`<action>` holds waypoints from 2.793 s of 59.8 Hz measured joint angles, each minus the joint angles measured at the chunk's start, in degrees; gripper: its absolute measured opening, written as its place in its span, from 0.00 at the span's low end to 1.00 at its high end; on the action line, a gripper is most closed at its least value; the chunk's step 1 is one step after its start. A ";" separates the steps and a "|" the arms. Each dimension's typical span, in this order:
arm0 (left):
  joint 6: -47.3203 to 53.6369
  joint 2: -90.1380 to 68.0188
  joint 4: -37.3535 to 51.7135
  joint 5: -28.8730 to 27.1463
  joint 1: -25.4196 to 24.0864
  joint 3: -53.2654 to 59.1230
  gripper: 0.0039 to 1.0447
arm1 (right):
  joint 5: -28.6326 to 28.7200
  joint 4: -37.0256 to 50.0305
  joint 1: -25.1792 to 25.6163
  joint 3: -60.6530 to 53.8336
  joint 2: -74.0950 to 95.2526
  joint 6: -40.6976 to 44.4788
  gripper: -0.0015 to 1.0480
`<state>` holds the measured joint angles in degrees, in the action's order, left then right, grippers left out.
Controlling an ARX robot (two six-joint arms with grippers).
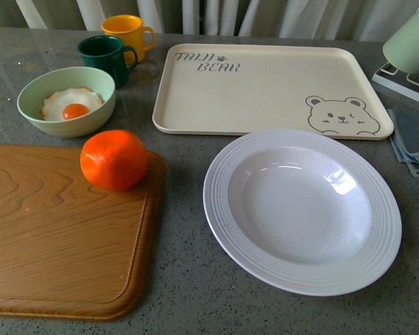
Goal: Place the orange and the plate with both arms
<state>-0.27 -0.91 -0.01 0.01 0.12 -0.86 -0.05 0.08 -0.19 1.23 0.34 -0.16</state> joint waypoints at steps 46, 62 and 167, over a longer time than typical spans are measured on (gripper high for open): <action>0.00 0.00 0.00 0.00 0.00 0.00 0.92 | 0.00 0.02 0.00 0.00 0.00 0.00 0.91; 0.48 -1.05 -2.03 -2.10 0.50 -0.61 0.92 | 0.00 0.00 0.00 0.00 0.00 0.00 0.91; 3.28 -96.08 23.80 7.56 16.94 -34.47 0.92 | -0.02 0.00 0.00 0.00 -0.07 0.00 0.91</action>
<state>3.01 -96.99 23.79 7.57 17.06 -35.33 -0.08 0.08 -0.19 1.23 0.27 -0.16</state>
